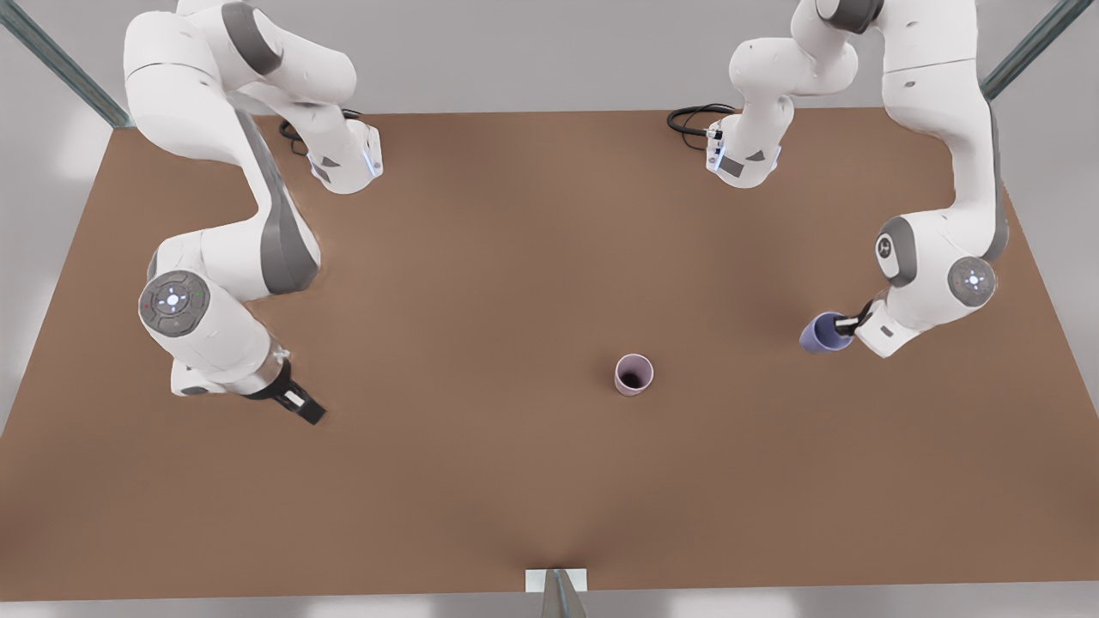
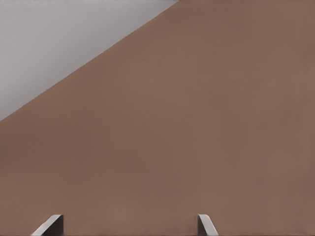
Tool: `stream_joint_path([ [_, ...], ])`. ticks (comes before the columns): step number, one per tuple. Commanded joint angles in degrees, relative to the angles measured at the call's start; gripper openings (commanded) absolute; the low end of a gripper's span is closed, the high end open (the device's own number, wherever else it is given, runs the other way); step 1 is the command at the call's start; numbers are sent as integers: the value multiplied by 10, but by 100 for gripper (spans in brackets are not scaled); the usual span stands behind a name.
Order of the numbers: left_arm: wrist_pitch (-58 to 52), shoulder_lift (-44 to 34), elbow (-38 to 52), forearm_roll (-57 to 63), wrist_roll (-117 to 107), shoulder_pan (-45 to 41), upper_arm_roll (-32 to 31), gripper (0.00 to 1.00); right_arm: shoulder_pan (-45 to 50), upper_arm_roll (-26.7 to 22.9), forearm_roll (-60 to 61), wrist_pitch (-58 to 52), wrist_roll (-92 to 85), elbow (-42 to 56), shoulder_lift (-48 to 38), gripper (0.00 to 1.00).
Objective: Stack the cups, with the pink cup at the bottom and the purple cup at the top
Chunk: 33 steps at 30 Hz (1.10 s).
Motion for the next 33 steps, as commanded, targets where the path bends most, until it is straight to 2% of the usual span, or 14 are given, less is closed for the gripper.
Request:
stream_joint_path([
  [1,-111,4,46,-16,-146,-54,-2,21,-39,1,25,-46,-311,-19,-29,100],
  [3,-113,5,57,-16,-162,-75,-2,21,-43,-1,57,-38,-318,-87,-90,100],
  [8,-113,20,102,-45,-318,-172,-2,21,-67,-2,63,-35,-439,-111,-117,100],
  [12,-129,88,196,-58,-464,-248,-3,21,-58,3,63,-38,-827,-110,-131,100],
  [14,-149,124,262,-74,-522,-253,-20,21,-58,4,61,-33,-978,-113,-132,100],
  [16,-149,135,276,-85,-537,-253,-26,21,-58,4,58,0,-1158,-117,-131,100],
  [19,-149,171,321,-87,-544,-253,-26,21,-58,4,56,1,-1174,-117,-131,100],
  [22,-139,182,321,-86,-544,-253,-26,21,-58,4,56,8,-1163,-111,-129,100],
  [24,-139,189,320,-86,-544,-253,-26,21,-58,5,58,-18,-1062,-110,-128,100],
  [33,-115,201,316,-87,-544,-253,-27,21,-62,3,57,38,-1062,-110,-80,100],
])
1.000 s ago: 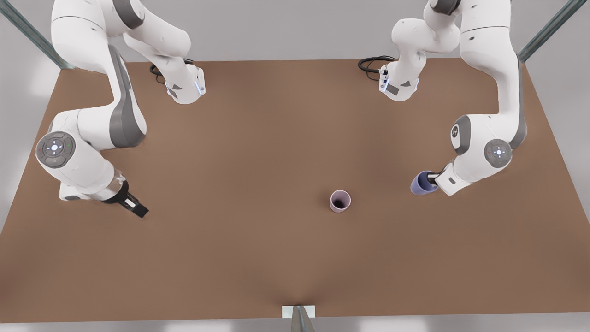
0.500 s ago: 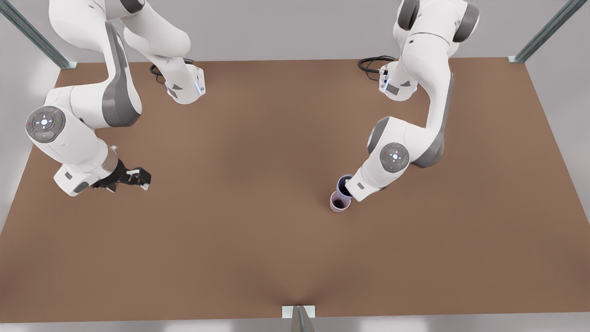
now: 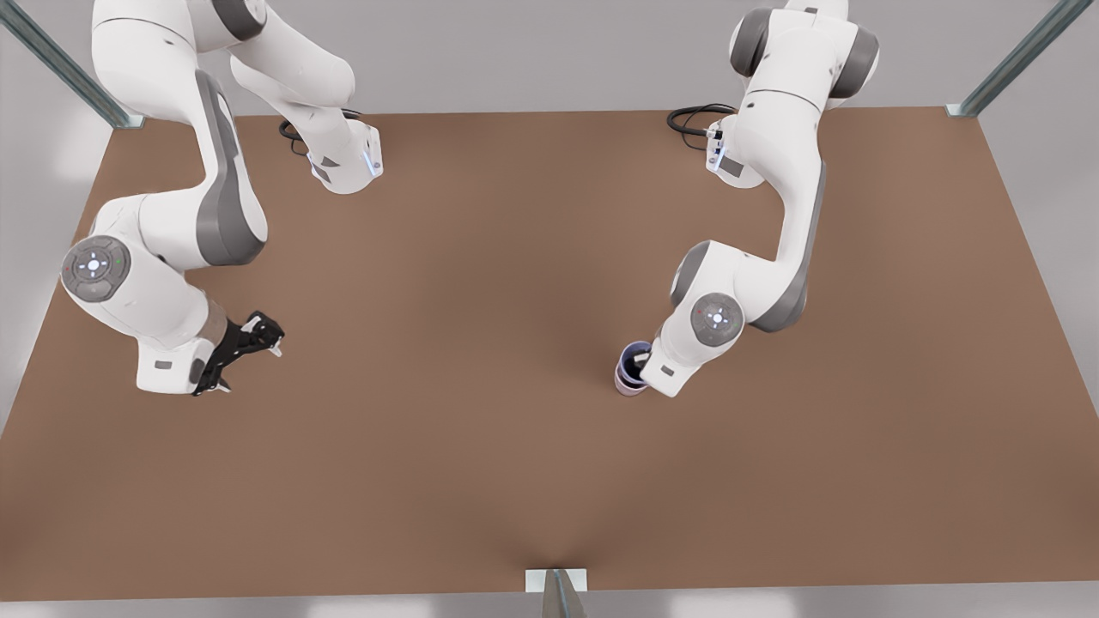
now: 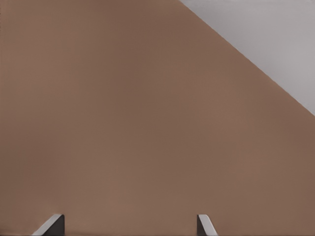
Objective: Stack the cups, with the pink cup at the bottom and the purple cup at the top
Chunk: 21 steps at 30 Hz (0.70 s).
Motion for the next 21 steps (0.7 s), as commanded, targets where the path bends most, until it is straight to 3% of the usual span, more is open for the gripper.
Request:
stream_joint_path([
  [1,18,0,-1,-1,-121,0,0,21,0,-1,3,22,-226,2,3,100],
  [6,26,7,-5,0,-117,0,0,21,-14,-19,3,-35,357,25,1,100],
  [10,26,11,-7,0,-116,0,0,21,-14,-18,3,-53,493,25,2,100],
  [13,27,15,-7,0,-115,0,0,21,-11,-17,4,-50,493,25,2,100],
  [16,27,16,-7,1,-113,0,0,82,-13,-17,4,-51,489,25,2,100],
  [18,27,20,-7,2,-111,0,0,99,-14,-17,4,-51,488,25,3,100],
  [21,27,20,-7,2,-111,1,0,99,-14,-17,4,-50,488,25,3,100],
])
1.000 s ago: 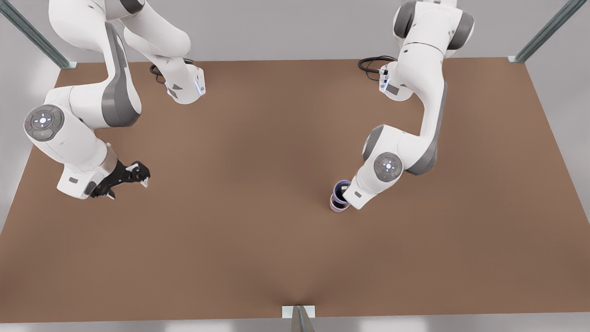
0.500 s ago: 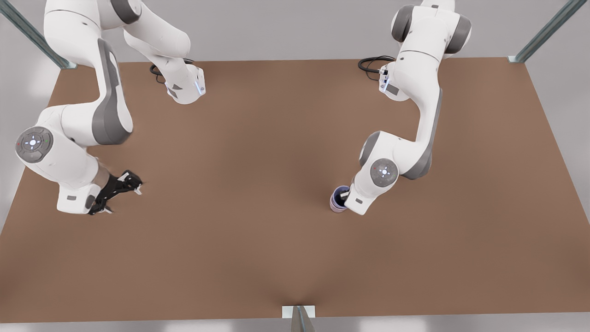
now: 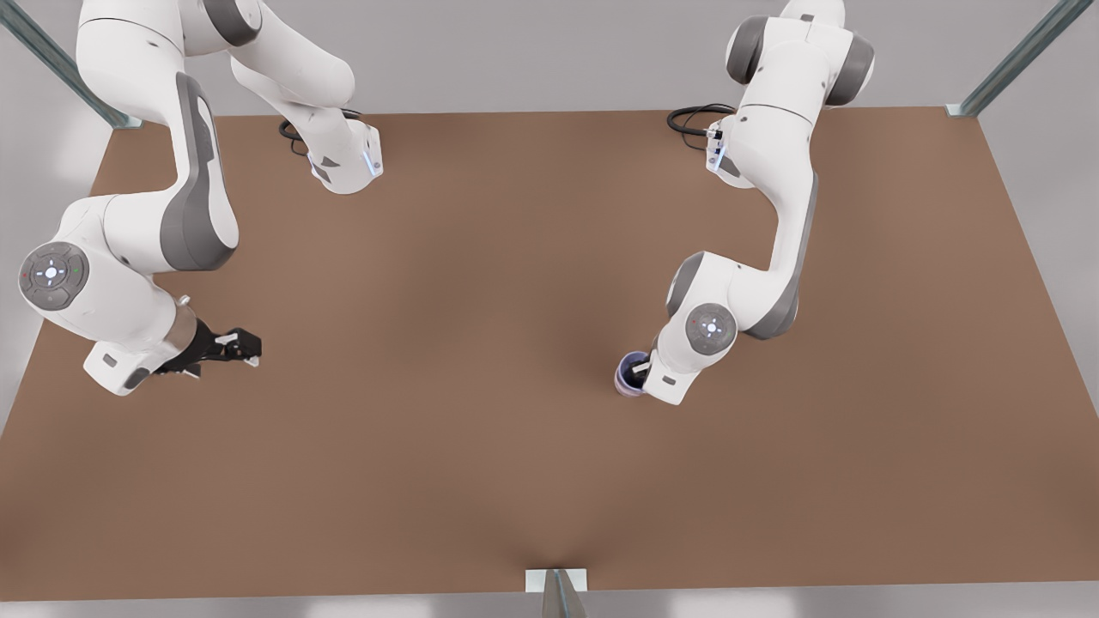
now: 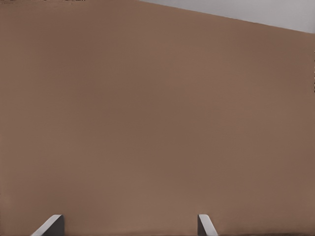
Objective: Stack the cups, with the pink cup at the bottom and the purple cup at the top
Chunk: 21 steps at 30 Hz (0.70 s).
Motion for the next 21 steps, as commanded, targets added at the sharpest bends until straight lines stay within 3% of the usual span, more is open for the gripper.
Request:
stream_joint_path([
  [1,-1,-1,0,6,-35,0,0,100,0,0,1,-3,199,0,-1,100],
  [16,-35,-28,6,10,0,10,6,99,0,1,2,0,187,0,0,100],
  [18,-141,-86,17,10,96,28,36,99,-1,1,2,0,185,1,0,100],
  [21,-231,-183,32,105,542,131,65,100,-1,1,2,0,185,1,0,100],
])
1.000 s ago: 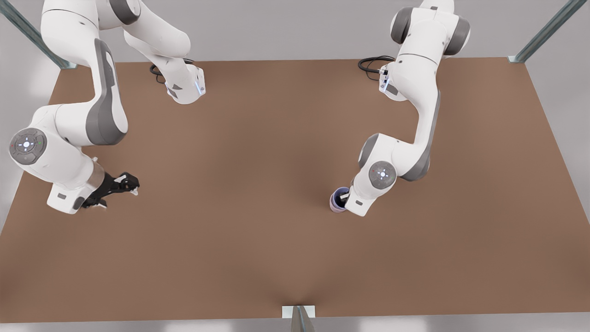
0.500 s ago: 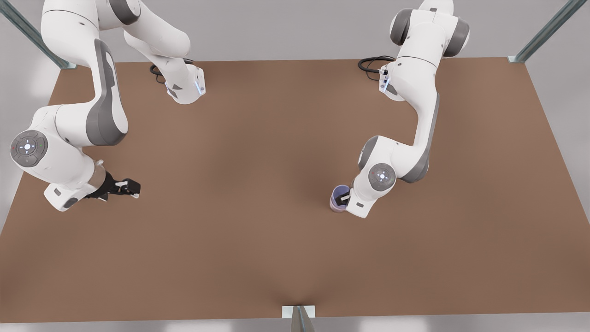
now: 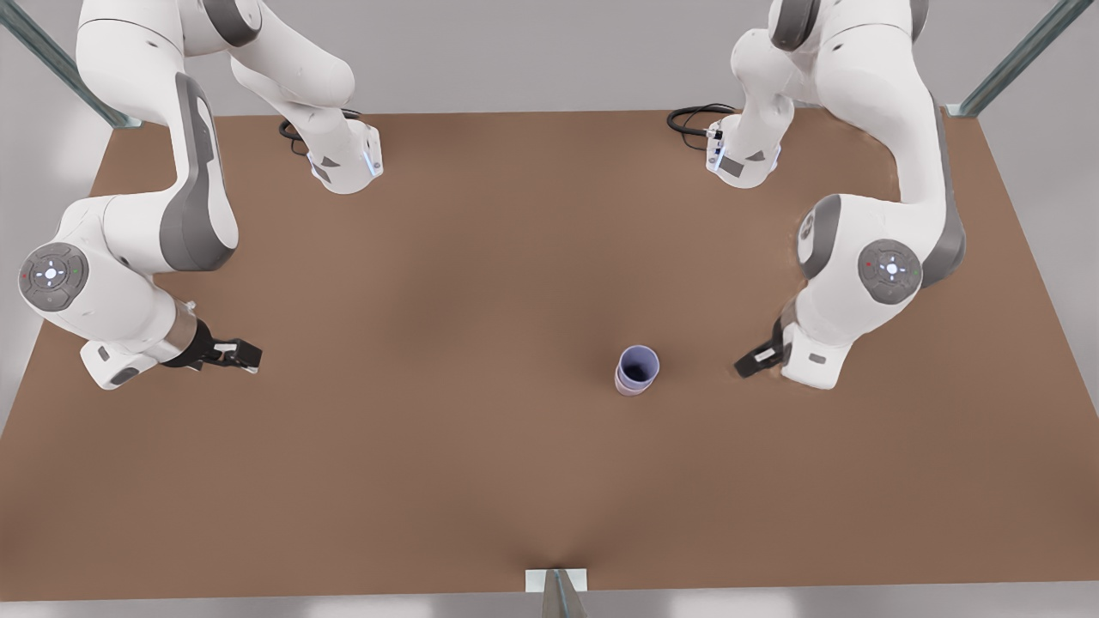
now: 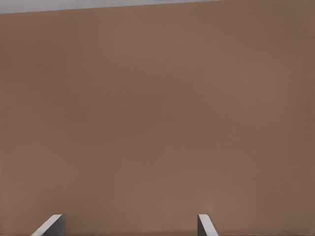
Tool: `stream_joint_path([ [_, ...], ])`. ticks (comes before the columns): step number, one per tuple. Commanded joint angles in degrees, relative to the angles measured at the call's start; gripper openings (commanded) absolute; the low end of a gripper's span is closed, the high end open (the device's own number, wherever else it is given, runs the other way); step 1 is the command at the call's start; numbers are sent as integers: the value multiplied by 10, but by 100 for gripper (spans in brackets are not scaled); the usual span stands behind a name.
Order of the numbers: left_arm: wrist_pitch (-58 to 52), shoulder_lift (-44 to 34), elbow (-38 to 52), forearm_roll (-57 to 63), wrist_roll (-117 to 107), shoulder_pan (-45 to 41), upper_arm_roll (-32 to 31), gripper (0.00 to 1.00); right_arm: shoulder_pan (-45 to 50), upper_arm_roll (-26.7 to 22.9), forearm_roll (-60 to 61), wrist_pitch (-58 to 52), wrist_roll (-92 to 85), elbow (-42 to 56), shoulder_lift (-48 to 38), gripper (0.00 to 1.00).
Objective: Stack the cups, with the pink cup at the bottom and the purple cup at the top
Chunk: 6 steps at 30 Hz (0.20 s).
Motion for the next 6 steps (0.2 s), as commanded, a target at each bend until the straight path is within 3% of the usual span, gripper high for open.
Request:
stream_joint_path([
  [1,-124,-45,-5,56,483,45,7,100,0,1,0,0,53,0,-1,100],
  [6,-146,-53,-15,57,481,49,10,100,1,1,0,0,53,1,-1,100],
])
